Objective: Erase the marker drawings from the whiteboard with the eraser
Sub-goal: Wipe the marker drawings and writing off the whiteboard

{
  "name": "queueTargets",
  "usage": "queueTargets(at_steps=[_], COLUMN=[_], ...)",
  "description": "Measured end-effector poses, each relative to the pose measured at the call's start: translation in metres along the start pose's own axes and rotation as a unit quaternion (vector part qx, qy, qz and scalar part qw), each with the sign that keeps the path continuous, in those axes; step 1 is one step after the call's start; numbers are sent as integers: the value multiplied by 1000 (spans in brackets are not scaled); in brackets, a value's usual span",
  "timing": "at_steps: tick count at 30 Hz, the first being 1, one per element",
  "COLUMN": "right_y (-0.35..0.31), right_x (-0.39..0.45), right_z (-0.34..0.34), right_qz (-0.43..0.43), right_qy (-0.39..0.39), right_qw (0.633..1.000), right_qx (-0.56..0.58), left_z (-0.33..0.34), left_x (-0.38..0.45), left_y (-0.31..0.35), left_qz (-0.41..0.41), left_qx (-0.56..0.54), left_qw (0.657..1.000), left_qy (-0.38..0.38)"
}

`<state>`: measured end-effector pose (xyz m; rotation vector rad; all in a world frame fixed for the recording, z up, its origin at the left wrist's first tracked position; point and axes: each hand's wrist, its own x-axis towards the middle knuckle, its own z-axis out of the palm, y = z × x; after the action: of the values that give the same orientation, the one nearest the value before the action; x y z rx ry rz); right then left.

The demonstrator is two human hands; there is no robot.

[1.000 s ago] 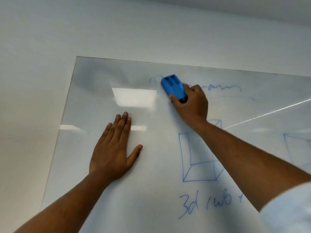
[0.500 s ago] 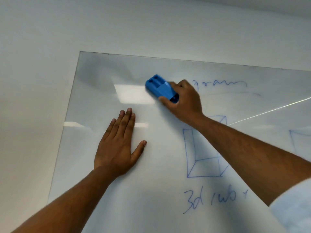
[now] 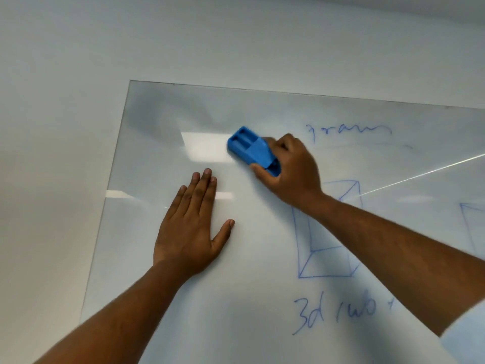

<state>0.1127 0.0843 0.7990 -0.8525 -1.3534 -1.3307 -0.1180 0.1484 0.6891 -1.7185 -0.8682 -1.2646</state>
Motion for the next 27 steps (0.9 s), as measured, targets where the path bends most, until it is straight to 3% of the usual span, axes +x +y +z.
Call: queueTargets(at_steps=[4, 6, 8, 12, 14, 16, 18, 20, 22, 24, 27], right_y=[51, 51, 29, -14, -4, 22, 63, 103, 116, 98, 56], right_x=[40, 50, 41, -5, -8, 4, 17, 23, 21, 13, -17], right_z=[-13, -12, -7, 0, -5, -15, -29, -46, -52, -47, -42], right_qz=[226, 278, 251, 26, -33, -7, 101, 239, 325, 313, 128], right_qy=[48, 58, 56, -22, -51, -50, -21, 16, 26, 15, -38], right_qw=[973, 958, 966, 999, 998, 999, 995, 971, 946, 950, 991], right_qx=[-17, -32, -33, -6, 6, 8, 2, 3, 0, -1, 10], left_z=[-1, 0, -1, -1, -1, -3, -5, -6, -9, -12, -16], left_x=[-2, -3, -3, 0, 1, -1, -3, -4, -2, -1, 3], left_y=[4, 5, 1, 2, 3, 4, 4, 6, 7, 5, 14], left_qz=[1, 0, 1, -8, -3, -5, -9, -12, -14, -15, -17], left_qx=[-6, -1, 8, 11, 8, 7, 8, 12, 13, 7, 8], left_qw=[1000, 1000, 1000, 1000, 1000, 1000, 1000, 1000, 999, 999, 1000], left_qy=[8, 8, 10, -11, -10, -12, -16, -20, -29, -34, -21])
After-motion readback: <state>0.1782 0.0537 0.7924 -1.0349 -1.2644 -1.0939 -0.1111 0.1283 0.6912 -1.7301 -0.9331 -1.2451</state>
